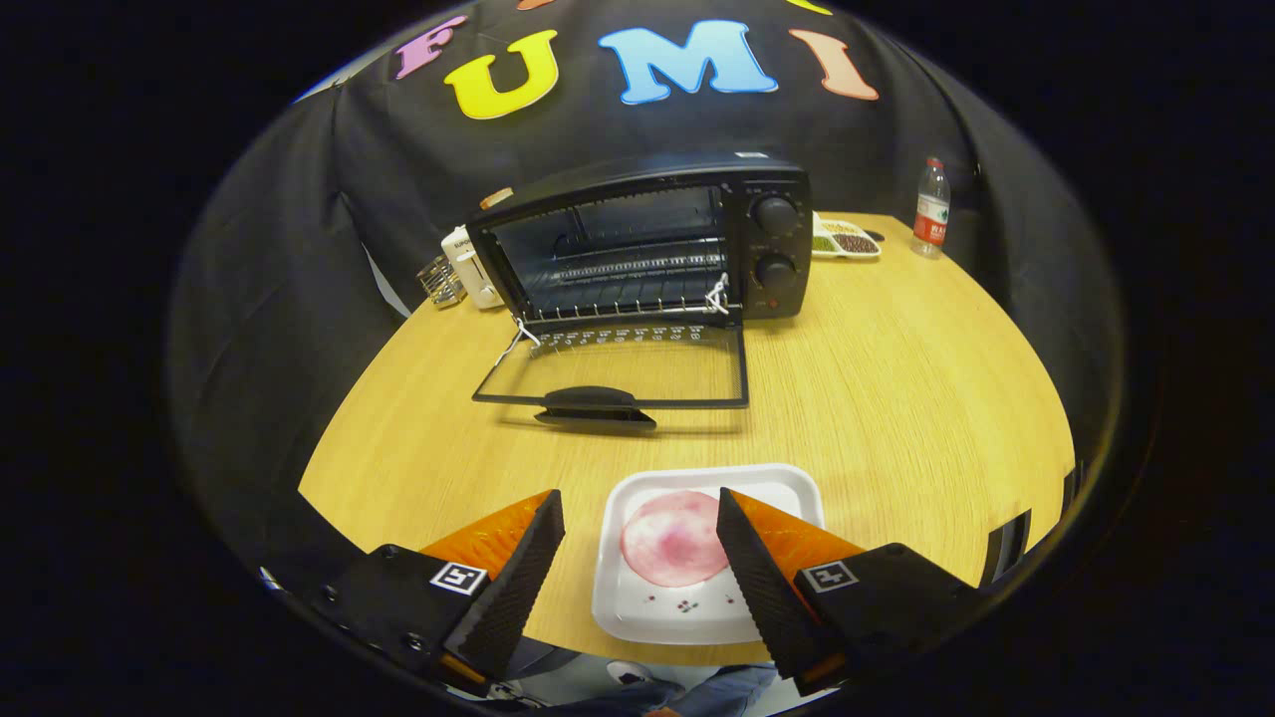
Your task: Open the toaster oven, put the food inside, and close the toaster oven door.
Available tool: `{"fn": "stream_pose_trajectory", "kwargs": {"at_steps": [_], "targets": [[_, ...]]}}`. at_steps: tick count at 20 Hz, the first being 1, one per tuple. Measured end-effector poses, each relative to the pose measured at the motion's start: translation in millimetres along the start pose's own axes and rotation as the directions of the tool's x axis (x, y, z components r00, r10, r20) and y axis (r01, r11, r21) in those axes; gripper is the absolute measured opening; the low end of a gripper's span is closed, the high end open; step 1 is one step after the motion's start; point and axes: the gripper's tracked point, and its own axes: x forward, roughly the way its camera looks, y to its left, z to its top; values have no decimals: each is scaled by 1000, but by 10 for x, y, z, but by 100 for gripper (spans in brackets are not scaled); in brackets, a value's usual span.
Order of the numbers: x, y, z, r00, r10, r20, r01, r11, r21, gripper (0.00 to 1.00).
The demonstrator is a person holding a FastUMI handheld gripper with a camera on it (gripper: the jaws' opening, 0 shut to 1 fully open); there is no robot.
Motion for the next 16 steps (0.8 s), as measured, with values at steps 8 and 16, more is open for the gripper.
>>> {"fn": "stream_pose_trajectory", "kwargs": {"at_steps": [8,16], "targets": [[-28,-682,-121,979,86,-183,-70,993,95,99],[131,-822,-479,901,147,-409,-97,985,141,89]]}}
